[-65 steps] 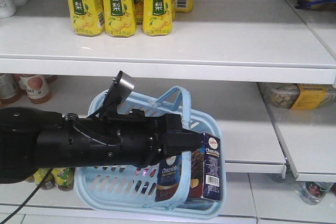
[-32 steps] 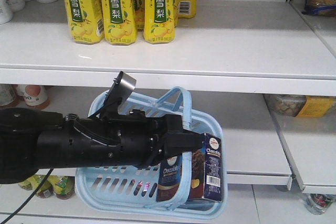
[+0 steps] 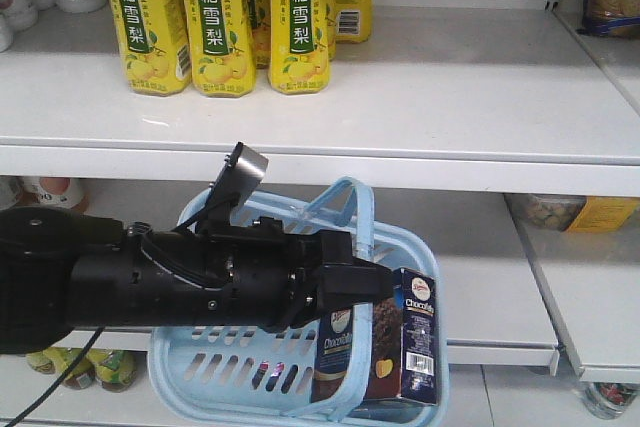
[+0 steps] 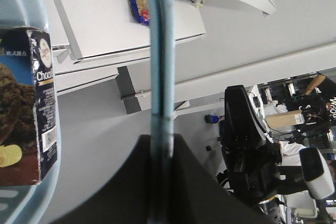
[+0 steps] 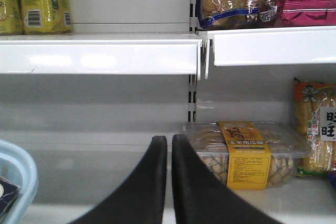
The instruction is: Left arm holds basket, right arm returns cookies
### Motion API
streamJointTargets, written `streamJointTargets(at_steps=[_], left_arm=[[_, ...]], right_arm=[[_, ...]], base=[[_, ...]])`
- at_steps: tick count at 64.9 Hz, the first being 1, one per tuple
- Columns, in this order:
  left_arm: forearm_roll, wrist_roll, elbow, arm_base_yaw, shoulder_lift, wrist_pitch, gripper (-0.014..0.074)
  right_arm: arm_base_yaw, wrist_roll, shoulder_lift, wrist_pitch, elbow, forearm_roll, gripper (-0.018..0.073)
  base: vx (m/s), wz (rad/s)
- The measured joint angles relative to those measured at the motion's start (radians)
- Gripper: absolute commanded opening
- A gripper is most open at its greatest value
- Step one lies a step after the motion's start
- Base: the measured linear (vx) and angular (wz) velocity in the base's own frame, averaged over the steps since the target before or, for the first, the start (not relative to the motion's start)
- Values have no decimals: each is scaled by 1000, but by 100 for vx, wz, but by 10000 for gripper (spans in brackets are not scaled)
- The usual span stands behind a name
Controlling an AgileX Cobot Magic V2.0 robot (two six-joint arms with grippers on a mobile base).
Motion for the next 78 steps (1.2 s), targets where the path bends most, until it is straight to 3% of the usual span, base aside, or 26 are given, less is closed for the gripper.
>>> streamJointTargets(at_steps=[78], left_arm=[[0,0,0,0,0,-3,-6]], right_arm=[[0,11,0,0,0,22,-11]], base=[[0,0]])
